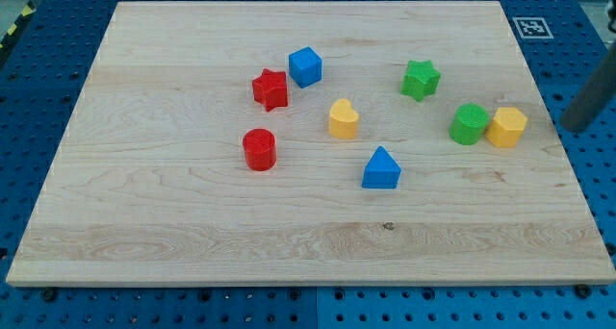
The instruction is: Push yellow hexagon parallel to the blue triangle
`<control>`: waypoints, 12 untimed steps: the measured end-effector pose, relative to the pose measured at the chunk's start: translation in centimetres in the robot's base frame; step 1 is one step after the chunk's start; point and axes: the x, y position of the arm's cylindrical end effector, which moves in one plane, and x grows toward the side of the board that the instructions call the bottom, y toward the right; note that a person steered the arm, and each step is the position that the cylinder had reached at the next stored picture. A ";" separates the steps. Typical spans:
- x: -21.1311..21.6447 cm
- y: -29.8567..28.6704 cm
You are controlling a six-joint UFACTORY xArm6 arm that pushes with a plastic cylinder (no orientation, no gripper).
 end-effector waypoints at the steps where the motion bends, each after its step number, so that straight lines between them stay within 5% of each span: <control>1: -3.5 -2.7; 4: 1.0 -7.9; 12: 8.2 -4.6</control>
